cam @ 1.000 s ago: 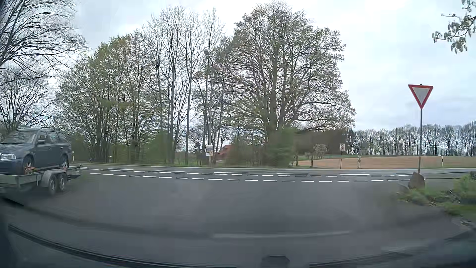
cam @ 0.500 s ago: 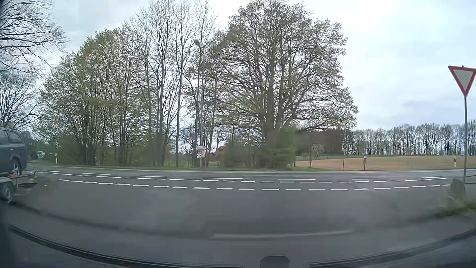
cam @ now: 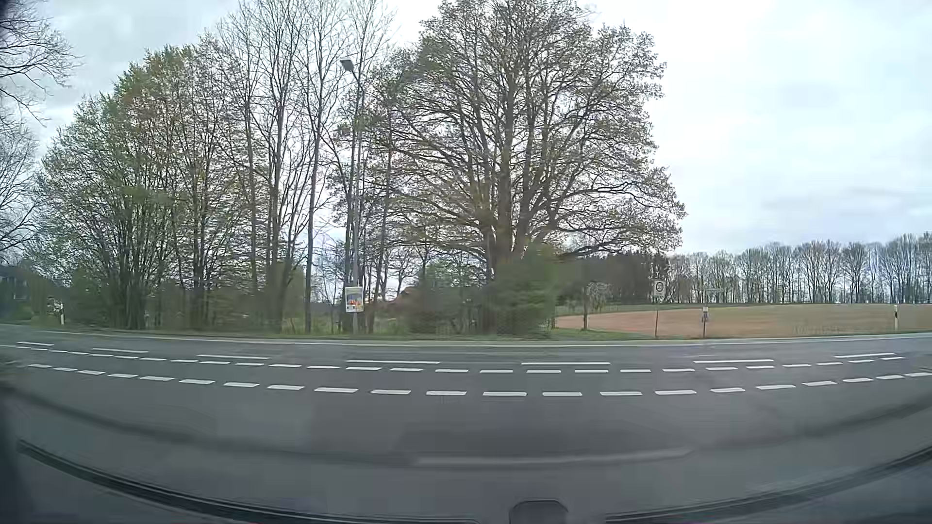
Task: Follow the waypoints while adhering to traffic rules and regulations
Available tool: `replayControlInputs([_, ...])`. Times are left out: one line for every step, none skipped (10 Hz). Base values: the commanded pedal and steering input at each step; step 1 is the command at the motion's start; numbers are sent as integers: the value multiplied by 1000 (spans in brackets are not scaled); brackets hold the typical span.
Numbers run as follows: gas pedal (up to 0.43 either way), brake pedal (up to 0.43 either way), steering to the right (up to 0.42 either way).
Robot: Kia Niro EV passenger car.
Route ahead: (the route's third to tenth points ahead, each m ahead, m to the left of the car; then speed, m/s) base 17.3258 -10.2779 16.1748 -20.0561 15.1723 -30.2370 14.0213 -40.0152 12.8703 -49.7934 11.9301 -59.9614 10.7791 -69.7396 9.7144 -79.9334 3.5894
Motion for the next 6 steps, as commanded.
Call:
replayControlInputs([0, 134, 176])
replayControlInputs([0, 140, 177])
replayControlInputs([0, 146, 174])
replayControlInputs([0, 134, 170])
replayControlInputs([0, 165, 168])
replayControlInputs([0, 171, 169])
